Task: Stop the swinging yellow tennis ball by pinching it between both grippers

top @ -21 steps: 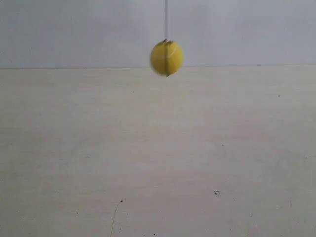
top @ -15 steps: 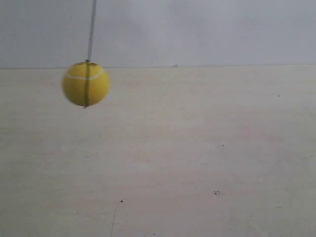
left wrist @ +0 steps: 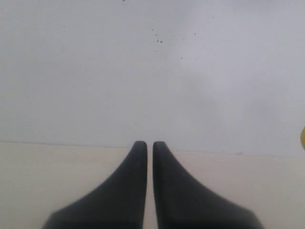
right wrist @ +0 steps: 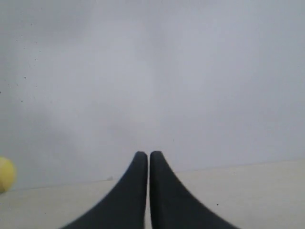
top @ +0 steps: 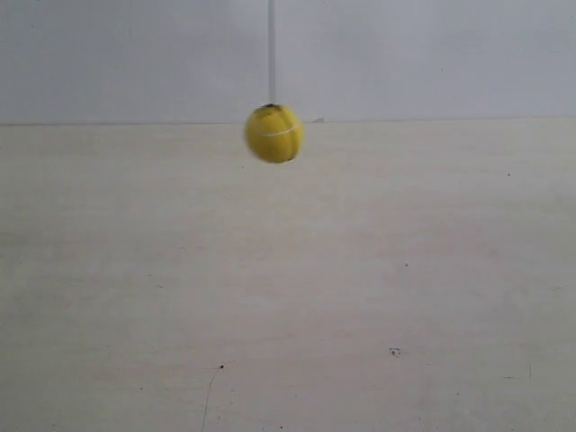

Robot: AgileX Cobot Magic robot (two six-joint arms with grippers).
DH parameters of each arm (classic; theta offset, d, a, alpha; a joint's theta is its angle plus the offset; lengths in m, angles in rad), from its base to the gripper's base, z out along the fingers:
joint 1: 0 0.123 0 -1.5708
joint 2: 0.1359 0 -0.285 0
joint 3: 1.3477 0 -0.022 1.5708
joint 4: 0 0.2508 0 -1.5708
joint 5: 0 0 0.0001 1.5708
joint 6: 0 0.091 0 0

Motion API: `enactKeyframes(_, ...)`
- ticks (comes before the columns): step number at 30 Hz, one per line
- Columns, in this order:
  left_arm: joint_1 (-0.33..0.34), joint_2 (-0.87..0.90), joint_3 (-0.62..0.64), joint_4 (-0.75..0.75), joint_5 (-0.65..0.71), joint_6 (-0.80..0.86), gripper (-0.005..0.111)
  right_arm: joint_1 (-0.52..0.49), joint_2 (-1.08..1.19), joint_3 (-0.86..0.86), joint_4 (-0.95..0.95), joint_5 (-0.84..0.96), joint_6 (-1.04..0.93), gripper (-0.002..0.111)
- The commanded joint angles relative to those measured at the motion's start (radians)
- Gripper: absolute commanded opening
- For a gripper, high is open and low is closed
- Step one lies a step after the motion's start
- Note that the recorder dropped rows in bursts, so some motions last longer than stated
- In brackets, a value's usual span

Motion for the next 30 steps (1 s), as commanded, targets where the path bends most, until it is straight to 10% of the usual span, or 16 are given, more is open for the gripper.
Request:
enactKeyframes(1, -0.005, -0.002, 0.004, -0.009, -0.101, -0.052, 0.005, 0.002, -0.005, 0.000, 0.003, -0.029, 0.026, 0.000)
enactKeyframes(15, -0.005, 0.011, -0.024, 0.069, -0.368, -0.152, 0.005, 0.002, -0.005, 0.000, -0.043, -0.360, 0.356, 0.000)
enactKeyframes(30, -0.005, 0.560, -0.540, 0.719, -0.454, -0.664, 0.005, 0.002, 0.479, -0.378, -0.166, -0.397, 0.258, 0.000)
